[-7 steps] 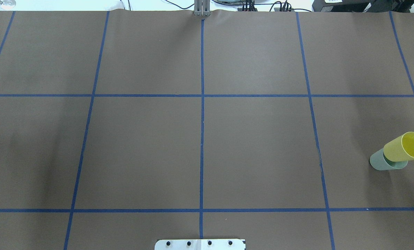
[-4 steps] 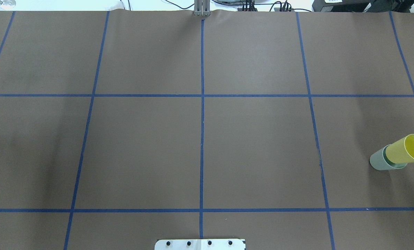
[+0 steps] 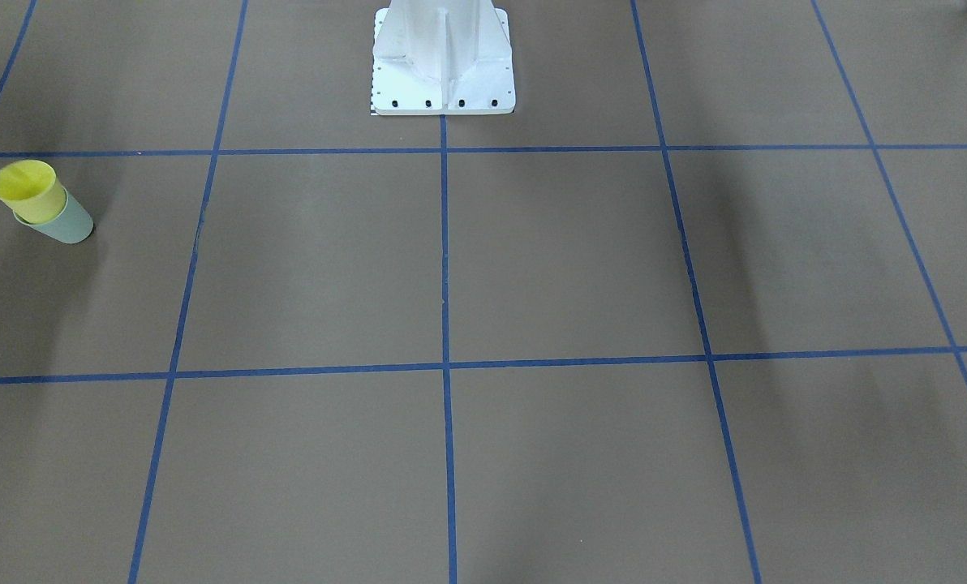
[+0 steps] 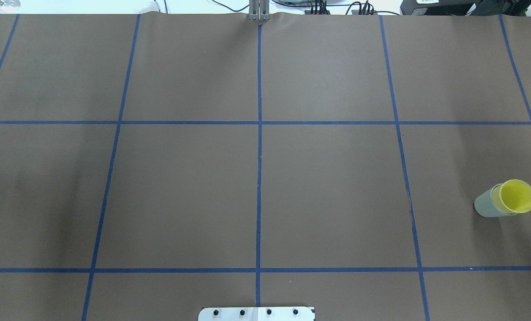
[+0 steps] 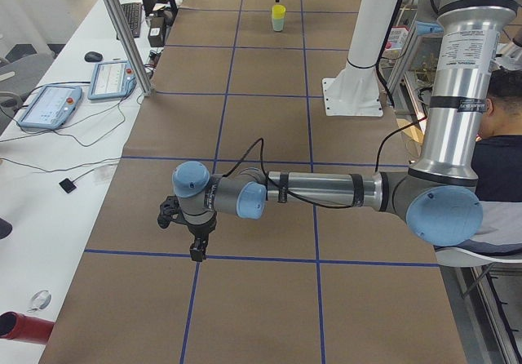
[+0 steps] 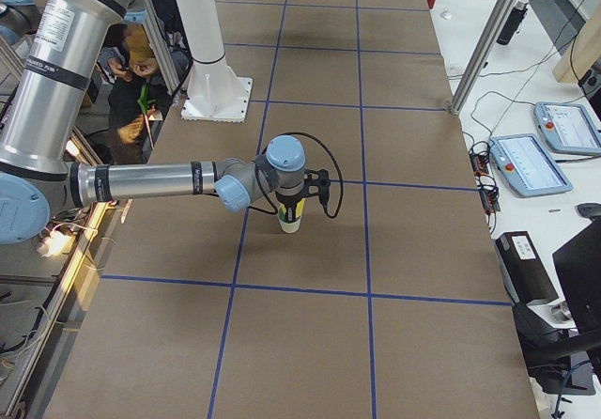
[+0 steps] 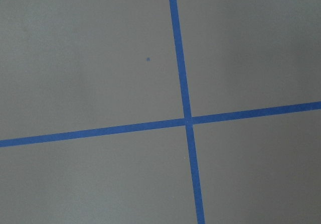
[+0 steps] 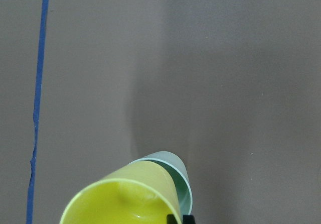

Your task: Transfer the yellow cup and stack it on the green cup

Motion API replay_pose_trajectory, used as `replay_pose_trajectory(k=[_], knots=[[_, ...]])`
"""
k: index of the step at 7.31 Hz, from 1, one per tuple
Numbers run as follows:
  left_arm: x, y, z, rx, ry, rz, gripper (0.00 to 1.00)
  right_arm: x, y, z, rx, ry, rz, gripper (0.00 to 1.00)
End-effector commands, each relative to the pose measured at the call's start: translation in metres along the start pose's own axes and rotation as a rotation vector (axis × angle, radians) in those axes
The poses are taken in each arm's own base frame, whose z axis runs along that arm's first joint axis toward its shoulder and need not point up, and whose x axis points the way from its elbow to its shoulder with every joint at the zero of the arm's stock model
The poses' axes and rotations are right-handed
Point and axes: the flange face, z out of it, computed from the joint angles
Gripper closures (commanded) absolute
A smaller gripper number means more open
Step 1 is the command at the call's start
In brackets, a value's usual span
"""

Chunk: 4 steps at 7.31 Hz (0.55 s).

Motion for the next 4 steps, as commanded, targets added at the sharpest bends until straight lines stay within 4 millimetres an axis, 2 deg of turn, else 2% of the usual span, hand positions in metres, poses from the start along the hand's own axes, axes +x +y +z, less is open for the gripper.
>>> replay_pose_trajectory(k=[1,2,3,4], knots=[[0.000,0.000,0.000,0.001,0.000,0.001,0.00,-0.004,-0.004,-0.001,0.007,-0.004,-0.009,0.00],[0.000,0.000,0.000,0.001,0.000,0.001,0.00,-0.011,-0.012,-0.007,0.027,-0.011,-0.020,0.00],[0.002,0.000,-0.003,0.007,-0.003,0.010,0.00,-0.006,-0.021,-0.014,0.049,-0.008,-0.002,0.00],[-0.004,0.009,0.003,-0.006,-0.007,-0.005,0.00,0.005,-0.033,-0.021,0.061,0.010,0.037,0.00]])
